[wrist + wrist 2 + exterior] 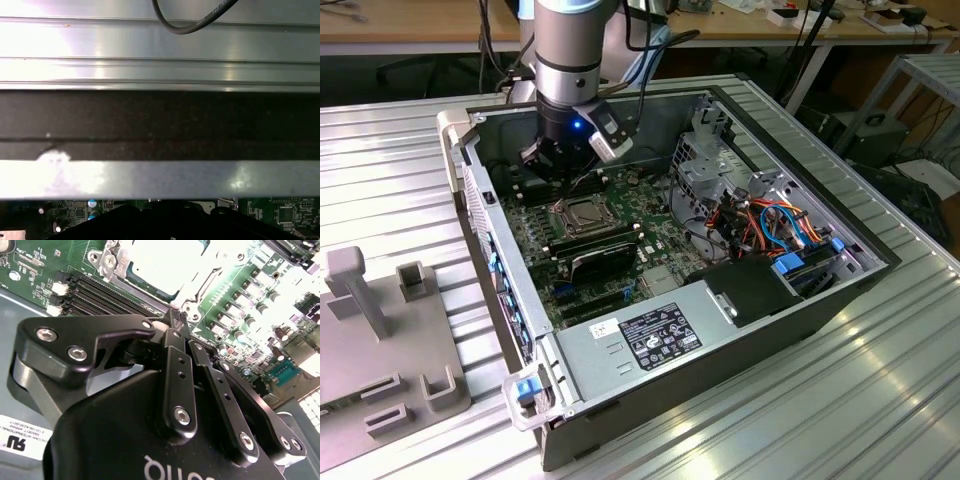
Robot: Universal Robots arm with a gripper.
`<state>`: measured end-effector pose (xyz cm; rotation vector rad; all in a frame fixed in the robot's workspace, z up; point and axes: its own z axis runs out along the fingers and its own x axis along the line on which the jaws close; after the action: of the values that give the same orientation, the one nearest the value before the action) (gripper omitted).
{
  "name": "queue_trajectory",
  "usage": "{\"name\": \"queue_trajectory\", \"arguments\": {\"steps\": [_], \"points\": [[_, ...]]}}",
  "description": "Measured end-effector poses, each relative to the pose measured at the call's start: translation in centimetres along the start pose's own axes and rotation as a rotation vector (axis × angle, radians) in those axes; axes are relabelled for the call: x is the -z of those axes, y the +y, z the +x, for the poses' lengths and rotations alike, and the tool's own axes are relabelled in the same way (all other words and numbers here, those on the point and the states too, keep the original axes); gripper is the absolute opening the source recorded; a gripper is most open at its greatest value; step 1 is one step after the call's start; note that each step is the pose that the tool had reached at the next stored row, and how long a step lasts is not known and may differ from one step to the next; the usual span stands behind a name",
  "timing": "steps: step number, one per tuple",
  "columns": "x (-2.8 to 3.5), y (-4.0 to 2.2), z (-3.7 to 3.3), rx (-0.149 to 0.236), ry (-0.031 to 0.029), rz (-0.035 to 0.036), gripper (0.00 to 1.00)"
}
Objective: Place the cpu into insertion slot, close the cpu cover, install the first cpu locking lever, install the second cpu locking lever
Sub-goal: 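Install the first cpu locking lever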
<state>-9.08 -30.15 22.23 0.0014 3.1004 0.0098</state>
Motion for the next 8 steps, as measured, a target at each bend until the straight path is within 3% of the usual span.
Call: {"name": "queue_trajectory", "arguments": {"steps": [8], "points": [[-0.37, 0.31, -0.59, 0.000, -0.0001, 0.0000, 0.11]]}}
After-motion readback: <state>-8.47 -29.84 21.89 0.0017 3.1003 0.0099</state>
